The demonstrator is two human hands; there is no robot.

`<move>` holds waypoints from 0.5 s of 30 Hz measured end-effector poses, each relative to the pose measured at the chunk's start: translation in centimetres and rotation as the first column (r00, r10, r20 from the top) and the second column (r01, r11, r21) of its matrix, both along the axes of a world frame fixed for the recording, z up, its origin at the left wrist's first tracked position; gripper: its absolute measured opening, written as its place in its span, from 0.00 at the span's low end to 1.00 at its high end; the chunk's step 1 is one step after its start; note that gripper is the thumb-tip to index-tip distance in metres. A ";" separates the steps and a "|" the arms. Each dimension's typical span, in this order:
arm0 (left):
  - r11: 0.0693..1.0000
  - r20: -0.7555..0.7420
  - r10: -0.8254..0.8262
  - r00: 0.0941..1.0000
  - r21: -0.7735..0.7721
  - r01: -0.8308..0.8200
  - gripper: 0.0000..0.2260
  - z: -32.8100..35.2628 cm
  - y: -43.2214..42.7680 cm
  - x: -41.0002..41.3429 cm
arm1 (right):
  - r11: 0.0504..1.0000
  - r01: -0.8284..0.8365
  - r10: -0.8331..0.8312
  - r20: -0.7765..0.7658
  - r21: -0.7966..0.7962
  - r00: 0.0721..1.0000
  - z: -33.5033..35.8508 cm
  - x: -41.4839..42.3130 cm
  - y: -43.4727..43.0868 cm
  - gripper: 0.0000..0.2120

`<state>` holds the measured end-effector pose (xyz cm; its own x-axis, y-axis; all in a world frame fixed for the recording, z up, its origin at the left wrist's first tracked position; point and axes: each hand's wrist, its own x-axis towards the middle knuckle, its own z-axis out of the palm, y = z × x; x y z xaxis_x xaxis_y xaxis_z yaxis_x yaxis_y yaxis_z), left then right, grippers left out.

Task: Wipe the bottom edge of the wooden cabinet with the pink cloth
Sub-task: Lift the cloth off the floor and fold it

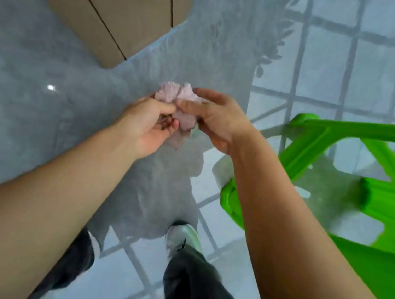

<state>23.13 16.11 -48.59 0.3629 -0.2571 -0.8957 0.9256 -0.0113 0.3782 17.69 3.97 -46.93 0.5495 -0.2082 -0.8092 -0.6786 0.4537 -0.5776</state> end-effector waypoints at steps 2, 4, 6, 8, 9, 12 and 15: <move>1.000 -0.066 0.009 0.998 -0.002 -0.009 0.10 6.9 0.4 -2.6 | 0.990 -0.125 0.121 -0.068 -0.063 0.990 6.4 -3.2 0.4 0.20; 0.999 -0.108 0.040 0.993 0.016 -0.038 0.05 13.8 0.2 -5.0 | 0.980 -0.130 0.110 -0.138 -0.148 0.984 12.9 -6.2 0.3 0.16; 1.000 -0.093 -0.004 0.996 -0.005 0.003 0.10 20.5 -0.8 -7.4 | 0.979 -0.044 0.015 -0.145 -0.200 0.989 19.3 -9.2 -0.2 0.12; 0.988 -0.016 -0.154 0.988 -0.017 0.154 0.15 25.8 -2.3 -9.6 | 0.969 0.023 -0.051 -0.107 -0.246 0.993 25.0 -12.6 -1.1 0.07; 0.967 0.019 -0.252 0.968 -0.039 0.253 0.16 27.7 -3.2 -10.5 | 0.967 0.069 -0.088 -0.069 -0.245 0.994 27.4 -14.5 -1.8 0.06; 0.819 0.007 -0.535 0.845 -0.242 0.521 0.19 31.3 -6.0 -13.1 | 0.953 0.220 -0.219 0.030 -0.208 0.975 32.8 -20.2 -4.2 0.08; 0.711 -0.006 -0.658 0.753 -0.336 0.618 0.12 32.0 -9.6 -17.2 | 0.875 0.342 -0.365 -0.003 -0.341 0.931 34.6 -26.2 -6.2 0.08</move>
<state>5.96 6.50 -16.64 -0.0877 -0.6448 -0.7593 0.7754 -0.5227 0.3543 -8.47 -2.19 -12.34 0.3378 -0.6392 -0.6909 -0.5498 0.4618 -0.6960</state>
